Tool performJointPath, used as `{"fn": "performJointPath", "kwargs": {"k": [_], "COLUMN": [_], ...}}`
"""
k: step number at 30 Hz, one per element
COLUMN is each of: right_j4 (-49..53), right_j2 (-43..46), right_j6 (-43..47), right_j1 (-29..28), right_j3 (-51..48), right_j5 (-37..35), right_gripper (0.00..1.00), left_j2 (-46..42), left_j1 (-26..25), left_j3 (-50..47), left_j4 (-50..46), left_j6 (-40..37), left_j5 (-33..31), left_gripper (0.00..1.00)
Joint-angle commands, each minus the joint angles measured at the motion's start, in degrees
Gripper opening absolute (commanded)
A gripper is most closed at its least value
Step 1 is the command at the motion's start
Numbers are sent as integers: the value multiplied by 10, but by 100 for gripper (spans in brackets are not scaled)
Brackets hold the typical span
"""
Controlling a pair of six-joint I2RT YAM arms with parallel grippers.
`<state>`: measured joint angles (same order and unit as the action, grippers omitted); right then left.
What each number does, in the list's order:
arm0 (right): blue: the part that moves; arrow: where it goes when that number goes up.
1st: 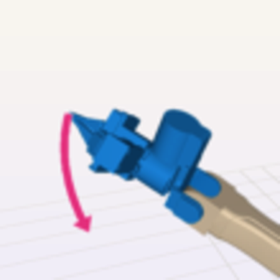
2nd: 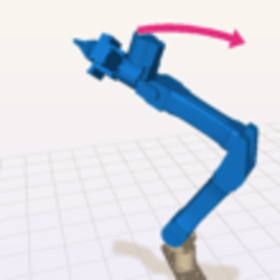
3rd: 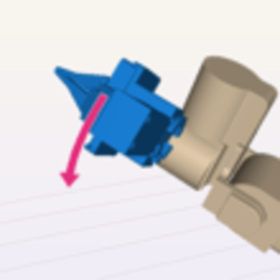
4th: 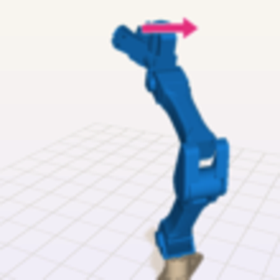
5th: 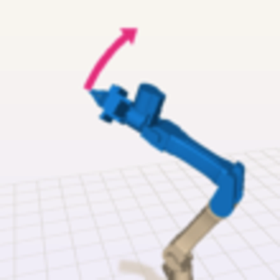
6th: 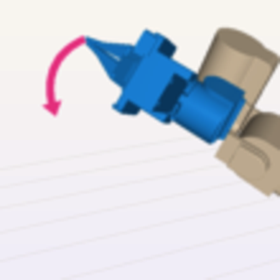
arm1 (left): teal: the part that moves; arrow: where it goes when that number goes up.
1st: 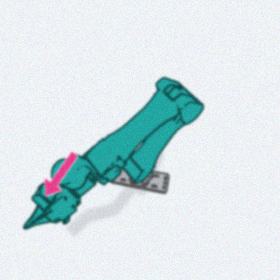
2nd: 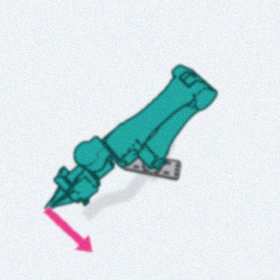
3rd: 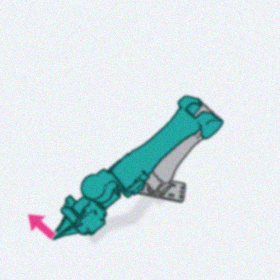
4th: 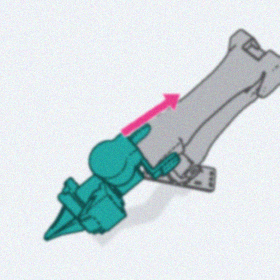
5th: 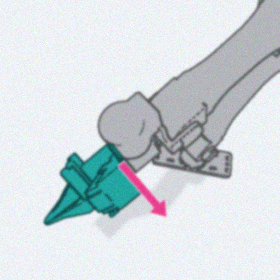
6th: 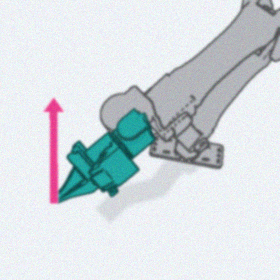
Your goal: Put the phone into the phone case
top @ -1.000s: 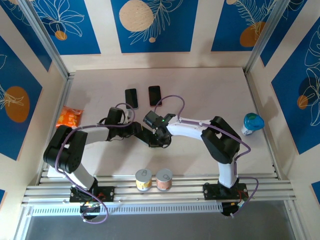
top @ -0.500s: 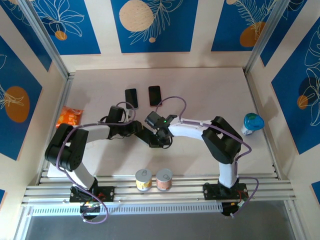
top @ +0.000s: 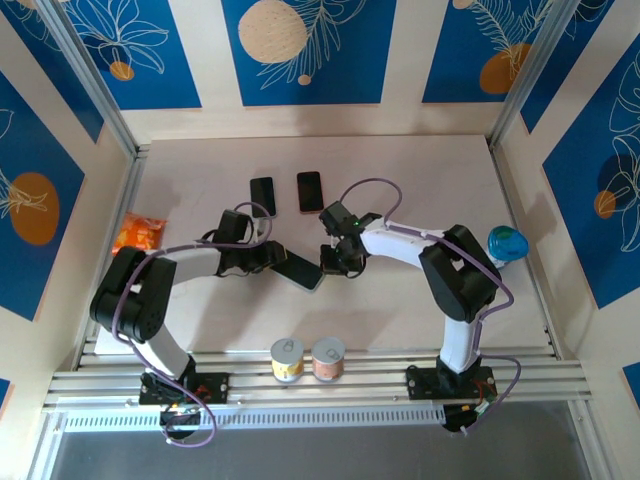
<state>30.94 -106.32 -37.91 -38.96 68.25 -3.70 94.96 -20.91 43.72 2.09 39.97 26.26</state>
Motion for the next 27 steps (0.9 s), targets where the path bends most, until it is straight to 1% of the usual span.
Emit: {"fn": "performJointPath", "kwargs": {"k": [1,10,20,22,27], "right_j4": [13,11,12,16,36], "right_j2": [2,-23,-68,-78,-96], "right_j6": [20,23,24,20,12], "right_j1": [-5,-5,-11,-14,-36], "right_j3": [21,40,47,45,41], "right_j5": [4,7,10,0,-52], "right_gripper": [0,0,0,0,0], "left_j2": [-21,-32,-16,-13,-1], "left_j1": [-4,0,7,8,8], "left_j3": [5,8,-6,-6,-8], "left_j4": [-53,-69,-52,-50,-39], "left_j6": [-9,-16,-13,-13,-10], "left_j5": [-17,-20,-21,-20,-19], "left_gripper": [41,41,41,41,41]}}
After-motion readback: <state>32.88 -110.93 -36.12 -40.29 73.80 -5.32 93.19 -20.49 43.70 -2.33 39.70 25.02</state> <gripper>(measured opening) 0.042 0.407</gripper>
